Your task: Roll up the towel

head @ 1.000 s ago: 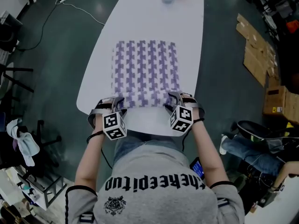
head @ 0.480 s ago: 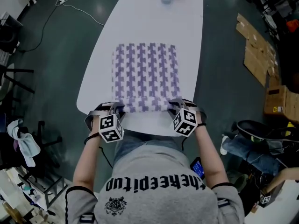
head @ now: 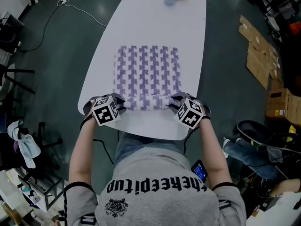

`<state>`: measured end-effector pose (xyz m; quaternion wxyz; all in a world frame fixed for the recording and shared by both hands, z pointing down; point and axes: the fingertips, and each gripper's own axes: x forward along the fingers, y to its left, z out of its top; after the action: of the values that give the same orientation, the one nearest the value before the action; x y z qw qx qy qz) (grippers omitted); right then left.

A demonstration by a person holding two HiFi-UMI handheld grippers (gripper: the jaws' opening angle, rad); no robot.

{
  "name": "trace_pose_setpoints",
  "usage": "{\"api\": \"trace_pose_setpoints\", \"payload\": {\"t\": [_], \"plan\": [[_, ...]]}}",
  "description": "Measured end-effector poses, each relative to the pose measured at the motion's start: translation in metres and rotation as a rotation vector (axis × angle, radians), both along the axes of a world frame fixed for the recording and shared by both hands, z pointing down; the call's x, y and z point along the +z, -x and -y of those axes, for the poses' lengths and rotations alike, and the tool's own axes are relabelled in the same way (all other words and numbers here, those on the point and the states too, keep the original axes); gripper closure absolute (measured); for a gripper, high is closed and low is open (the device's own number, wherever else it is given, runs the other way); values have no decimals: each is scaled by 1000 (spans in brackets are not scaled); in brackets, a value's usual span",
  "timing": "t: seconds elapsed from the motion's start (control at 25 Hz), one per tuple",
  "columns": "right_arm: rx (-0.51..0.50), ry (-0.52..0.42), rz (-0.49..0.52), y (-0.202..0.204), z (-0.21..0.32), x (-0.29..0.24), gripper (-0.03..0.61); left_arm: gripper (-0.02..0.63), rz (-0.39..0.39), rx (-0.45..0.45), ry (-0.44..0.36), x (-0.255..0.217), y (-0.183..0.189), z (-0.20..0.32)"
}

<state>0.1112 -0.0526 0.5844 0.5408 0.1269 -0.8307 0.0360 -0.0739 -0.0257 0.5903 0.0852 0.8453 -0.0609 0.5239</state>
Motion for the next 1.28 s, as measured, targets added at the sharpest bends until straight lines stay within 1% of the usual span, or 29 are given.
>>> {"api": "trace_pose_setpoints", "payload": {"t": [0.16,0.56,0.8,1.0,1.08,1.16,1.28], "plan": [[14,-5,12,1,14,-5,456,511,-1,-5,11,-1,3,17],[66,-66,16,-1,47,-10,448,509,44,-20,-36,1,4,54],[90,-73,7,-2,60,-3,448,509,71,-12,-55,7,3,70],[97,-66,5,1,58,3,449,509,78,-6,-68,9,5,71],[103,-88,17,1,58,-3,449,507,75,-2,-92,5,4,69],[112,-120,39,-2,58,-12,448,494,65,-8,-132,-4,3,69],[131,-182,75,-4,57,-30,448,474,19,-42,-216,-24,0,70]]}}
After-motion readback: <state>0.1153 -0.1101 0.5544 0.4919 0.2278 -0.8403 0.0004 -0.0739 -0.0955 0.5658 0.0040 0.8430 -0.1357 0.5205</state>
